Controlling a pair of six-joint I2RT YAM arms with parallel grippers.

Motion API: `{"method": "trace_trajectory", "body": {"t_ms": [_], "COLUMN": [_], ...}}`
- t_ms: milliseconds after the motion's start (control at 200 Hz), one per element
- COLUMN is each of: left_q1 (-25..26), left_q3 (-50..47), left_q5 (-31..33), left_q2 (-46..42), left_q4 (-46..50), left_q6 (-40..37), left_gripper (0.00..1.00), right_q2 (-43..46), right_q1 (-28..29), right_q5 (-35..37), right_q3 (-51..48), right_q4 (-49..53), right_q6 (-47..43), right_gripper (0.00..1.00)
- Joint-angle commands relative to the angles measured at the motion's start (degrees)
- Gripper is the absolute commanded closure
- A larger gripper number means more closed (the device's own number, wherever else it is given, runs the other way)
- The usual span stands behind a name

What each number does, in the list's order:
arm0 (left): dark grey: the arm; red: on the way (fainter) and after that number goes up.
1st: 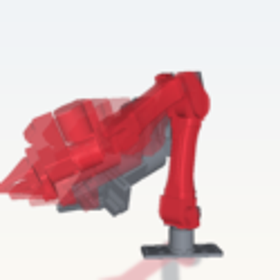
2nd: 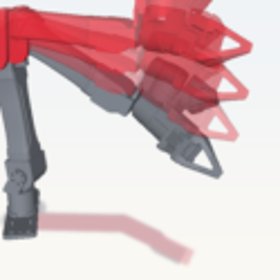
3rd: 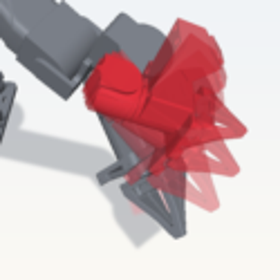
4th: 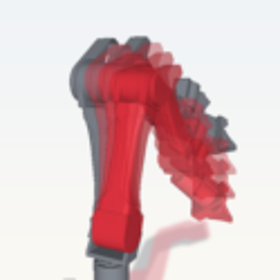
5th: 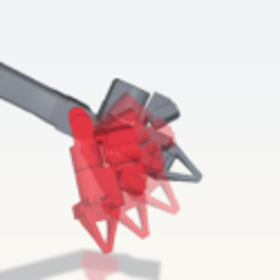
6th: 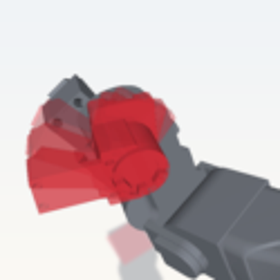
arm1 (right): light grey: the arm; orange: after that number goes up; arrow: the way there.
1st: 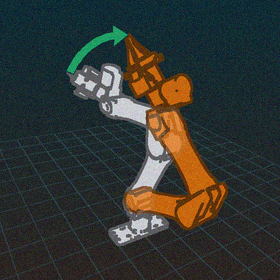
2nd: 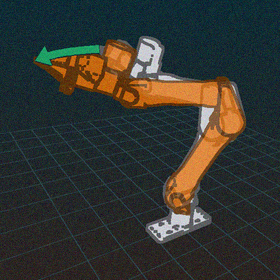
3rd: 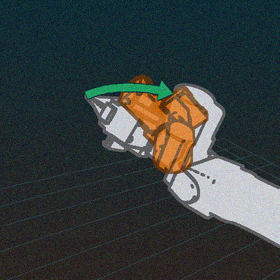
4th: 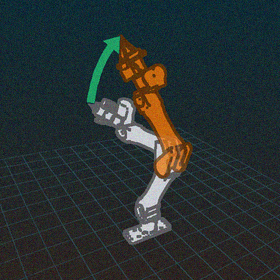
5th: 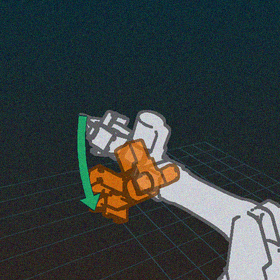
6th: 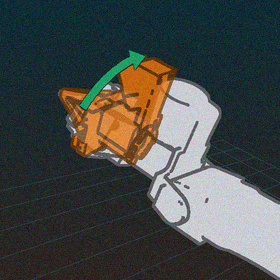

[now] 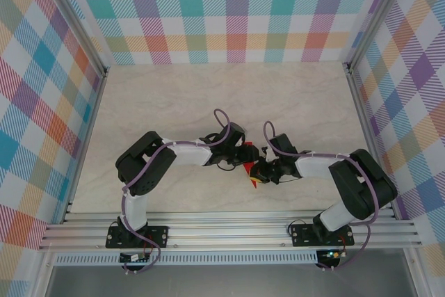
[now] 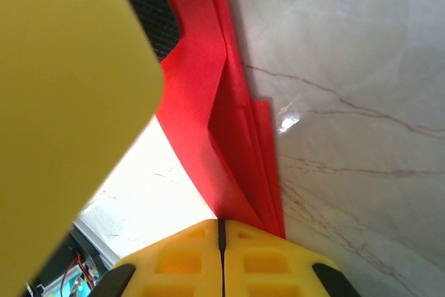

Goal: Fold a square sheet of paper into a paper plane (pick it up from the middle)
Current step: Fold the wing for the fifth time at the center of the table.

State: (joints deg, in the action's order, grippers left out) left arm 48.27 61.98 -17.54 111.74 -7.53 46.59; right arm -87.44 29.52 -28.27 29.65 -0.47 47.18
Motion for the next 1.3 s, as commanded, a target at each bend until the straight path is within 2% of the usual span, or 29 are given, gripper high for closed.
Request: {"method": "trace_trajectory", "body": {"t_ms": [0,265,625,910,1100,1295], "left_q1": [0.2,-2.2,-7.4,-11.8,-14.0,-13.9], "left_q3": [1.1,1.0,2.4,4.5,8.4,7.2], "left_q5": [1.7,2.0,-1.1,-4.1,-5.4,-5.8], "left_q2": [-0.7,0.8,1.7,3.8,1.1,-5.8], "left_q4": [4.5,1.7,-1.5,-3.4,1.9,3.9], "left_q6": [-2.9,-7.8,-15.8,-17.6,-19.4,-17.8], "left_gripper": [0.51,0.5,0.48,0.47,0.46,0.44], "right_q2": [-2.5,-1.1,-0.8,-0.7,-1.3,-2.3], "right_q1": [-1.0,-3.5,-5.1,-5.2,-5.2,-5.2], "right_q5": [3.3,0.8,-1.3,-2.6,-3.1,-4.6], "right_q3": [-4.4,-5.6,-5.6,-4.7,-3.4,-1.6], "right_q4": [4.6,7.9,9.4,10.7,11.6,11.9], "right_q6": [-1.7,-5.8,-7.8,-9.1,-10.6,-12.3], "right_gripper": [0.96,0.98,0.99,0.99,0.99,0.99]}}
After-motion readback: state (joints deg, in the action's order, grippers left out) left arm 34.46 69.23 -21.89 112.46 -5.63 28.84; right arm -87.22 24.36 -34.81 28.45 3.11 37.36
